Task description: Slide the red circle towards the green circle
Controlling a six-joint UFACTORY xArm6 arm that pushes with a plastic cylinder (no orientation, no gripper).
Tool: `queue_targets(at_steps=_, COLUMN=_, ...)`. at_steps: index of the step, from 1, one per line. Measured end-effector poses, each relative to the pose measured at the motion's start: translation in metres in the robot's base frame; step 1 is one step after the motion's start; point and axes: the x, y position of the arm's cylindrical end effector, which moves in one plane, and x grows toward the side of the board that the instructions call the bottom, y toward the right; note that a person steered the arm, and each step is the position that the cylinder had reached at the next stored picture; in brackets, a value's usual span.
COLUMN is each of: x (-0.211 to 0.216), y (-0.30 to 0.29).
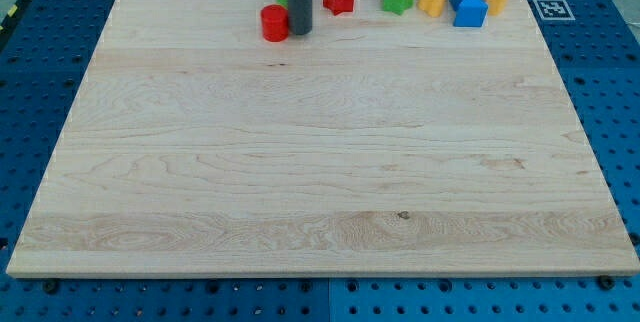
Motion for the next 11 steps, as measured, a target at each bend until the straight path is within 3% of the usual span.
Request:
queue_targets(at_steps=6, x=0.023, y=-0.078)
queue_targets(at_steps=11, x=-0.019, y=-0.085)
